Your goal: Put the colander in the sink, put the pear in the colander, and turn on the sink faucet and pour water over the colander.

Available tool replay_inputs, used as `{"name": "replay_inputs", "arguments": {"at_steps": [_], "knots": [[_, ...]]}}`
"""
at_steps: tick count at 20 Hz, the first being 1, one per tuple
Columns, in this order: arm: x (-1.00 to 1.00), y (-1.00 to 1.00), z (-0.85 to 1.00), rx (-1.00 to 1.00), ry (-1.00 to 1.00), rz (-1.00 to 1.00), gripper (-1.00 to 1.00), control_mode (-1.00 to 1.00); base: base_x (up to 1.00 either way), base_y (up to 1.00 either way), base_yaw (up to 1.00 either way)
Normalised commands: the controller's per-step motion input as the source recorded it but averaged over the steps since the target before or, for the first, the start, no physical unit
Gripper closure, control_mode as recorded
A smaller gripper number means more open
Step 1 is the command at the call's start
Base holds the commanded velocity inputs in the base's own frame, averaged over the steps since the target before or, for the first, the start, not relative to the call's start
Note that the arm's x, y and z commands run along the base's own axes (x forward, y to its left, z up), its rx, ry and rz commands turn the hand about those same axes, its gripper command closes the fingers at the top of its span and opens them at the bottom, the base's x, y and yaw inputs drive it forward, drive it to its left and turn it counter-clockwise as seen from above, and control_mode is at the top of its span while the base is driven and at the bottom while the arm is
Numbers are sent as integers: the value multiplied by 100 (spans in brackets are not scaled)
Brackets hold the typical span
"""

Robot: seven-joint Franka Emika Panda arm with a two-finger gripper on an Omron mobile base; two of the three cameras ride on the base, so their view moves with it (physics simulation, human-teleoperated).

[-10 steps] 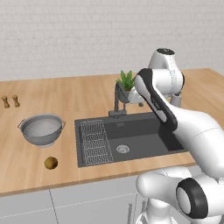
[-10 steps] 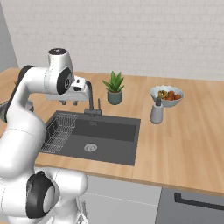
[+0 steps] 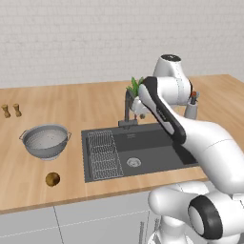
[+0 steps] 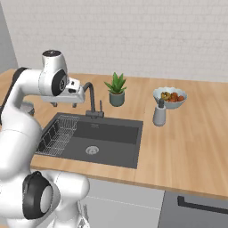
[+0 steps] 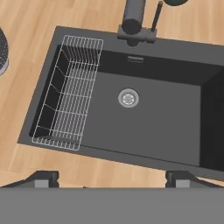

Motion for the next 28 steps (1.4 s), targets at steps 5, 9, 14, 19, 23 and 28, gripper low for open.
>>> {"name": "replay_inputs", "arguments": {"at_steps": [5,9,14,19,23,28], "knots": [[0,77,-18,0,0,-1,-100,-100,0,0,0],[0,85,-23,0,0,0,-100,-100,0,0,0],[1,75,-22,0,3,0,-100,-100,0,0,0],[12,66,-13,0,1,0,-100,-100,0,0,0],[31,57,-11,0,0,0,-100,-100,0,0,0],[43,58,-6,0,0,-3,-100,-100,0,0,0]]}}
